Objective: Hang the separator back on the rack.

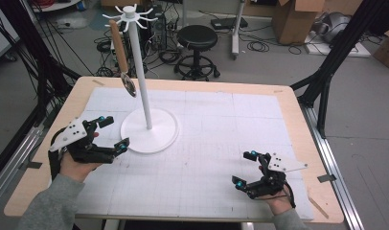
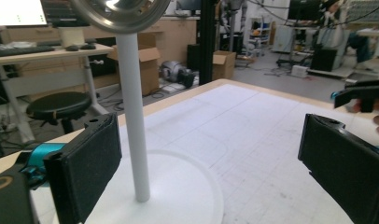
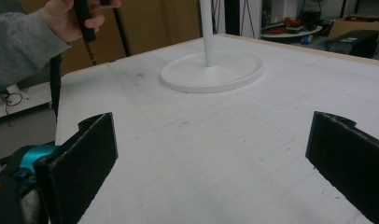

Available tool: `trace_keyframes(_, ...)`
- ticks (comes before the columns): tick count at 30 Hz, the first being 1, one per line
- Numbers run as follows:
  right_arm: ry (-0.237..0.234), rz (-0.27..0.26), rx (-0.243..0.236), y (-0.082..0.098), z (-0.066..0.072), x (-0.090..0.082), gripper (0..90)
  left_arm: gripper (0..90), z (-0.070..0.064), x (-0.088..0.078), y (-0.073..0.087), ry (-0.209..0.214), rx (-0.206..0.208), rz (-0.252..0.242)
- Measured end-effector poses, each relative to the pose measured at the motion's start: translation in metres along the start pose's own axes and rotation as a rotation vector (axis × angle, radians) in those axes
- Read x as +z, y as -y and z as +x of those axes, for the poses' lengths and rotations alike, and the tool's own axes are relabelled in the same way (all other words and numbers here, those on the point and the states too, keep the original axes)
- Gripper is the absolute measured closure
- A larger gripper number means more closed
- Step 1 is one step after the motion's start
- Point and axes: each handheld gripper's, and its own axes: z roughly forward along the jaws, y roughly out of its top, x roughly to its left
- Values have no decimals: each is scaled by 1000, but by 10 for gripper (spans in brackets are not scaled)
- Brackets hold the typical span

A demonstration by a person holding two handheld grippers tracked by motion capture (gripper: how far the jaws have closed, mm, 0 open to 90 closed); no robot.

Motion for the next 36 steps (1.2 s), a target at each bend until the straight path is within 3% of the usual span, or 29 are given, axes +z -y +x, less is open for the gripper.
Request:
trace_keyframes(10, 18, -7, 3, 0, -2, -3, 12, 65, -5, -2, 25, 3, -24, 54)
trace_keyframes(15, 48, -15, -11, 1, -5, -5, 12, 65, -6, -8, 34, -25, -6, 56)
trace_keyframes(24, 110, -28, -2, 2, -15, -14, 12, 65, -3, -19, 46, -55, -17, 70)
trace_keyframes(36, 148, -46, -1, 3, -18, -16, 12, 65, 17, -37, 65, -173, -81, 102)
